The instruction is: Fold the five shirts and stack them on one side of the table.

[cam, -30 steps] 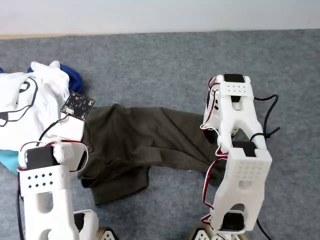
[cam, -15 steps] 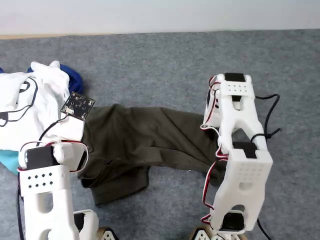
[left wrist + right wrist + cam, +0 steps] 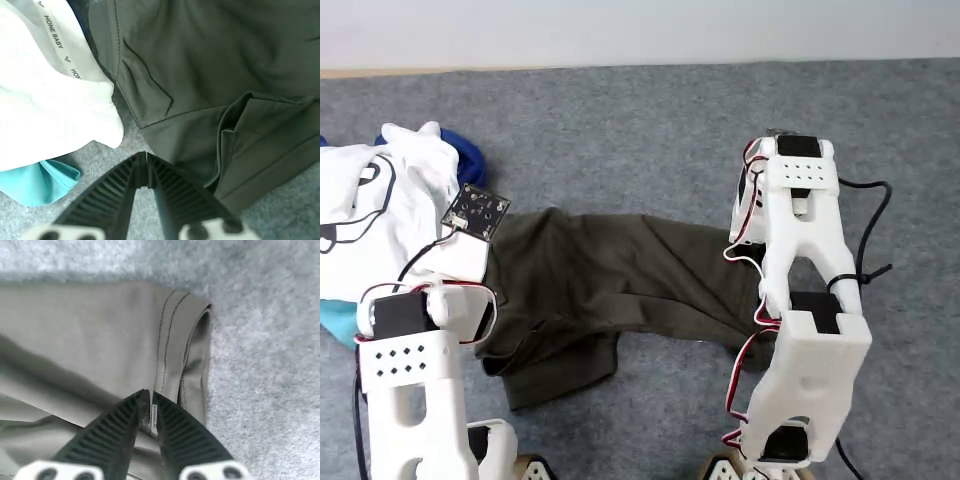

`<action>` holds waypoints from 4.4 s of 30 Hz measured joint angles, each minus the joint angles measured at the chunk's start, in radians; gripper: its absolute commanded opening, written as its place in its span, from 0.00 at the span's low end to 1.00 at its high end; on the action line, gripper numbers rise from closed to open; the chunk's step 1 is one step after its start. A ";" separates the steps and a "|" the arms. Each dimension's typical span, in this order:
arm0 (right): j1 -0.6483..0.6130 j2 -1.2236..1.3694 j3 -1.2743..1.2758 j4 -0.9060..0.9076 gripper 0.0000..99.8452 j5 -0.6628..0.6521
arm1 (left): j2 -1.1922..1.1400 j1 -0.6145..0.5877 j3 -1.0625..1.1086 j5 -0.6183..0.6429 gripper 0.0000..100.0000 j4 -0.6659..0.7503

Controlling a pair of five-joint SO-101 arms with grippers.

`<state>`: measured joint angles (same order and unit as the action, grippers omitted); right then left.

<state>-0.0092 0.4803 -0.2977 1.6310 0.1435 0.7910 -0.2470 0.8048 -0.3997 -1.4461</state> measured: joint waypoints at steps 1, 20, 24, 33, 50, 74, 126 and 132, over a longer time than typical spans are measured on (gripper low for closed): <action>0.000 0.000 0.000 0.000 0.06 -0.003 | 0.000 0.000 0.000 0.000 0.00 0.000; 0.021 0.157 -0.115 -0.051 0.14 -0.008 | 0.000 0.000 0.000 0.000 0.00 0.000; 0.021 0.187 -0.115 -0.055 0.14 -0.008 | 0.000 0.000 0.000 0.000 0.00 0.000; 0.021 0.192 -0.115 -0.075 0.03 -0.008 | 0.000 0.000 0.000 0.000 0.00 0.000; 0.021 0.143 -0.115 -0.075 0.01 -0.015 | 0.000 0.000 0.000 0.000 0.00 0.000; 0.078 0.132 -0.115 -0.091 0.09 -0.064 | 0.000 0.000 0.000 0.000 0.00 0.000; 0.068 0.133 -0.115 -0.138 0.01 -0.068 | 0.000 0.000 0.000 0.000 0.00 -0.026; 0.068 0.133 -0.115 -0.187 0.01 -0.068 | 0.000 0.000 0.000 0.000 0.00 -0.026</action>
<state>0.0583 0.6137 -0.4127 1.4438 0.0760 0.7910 -0.2470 0.8048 -0.3997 -1.4722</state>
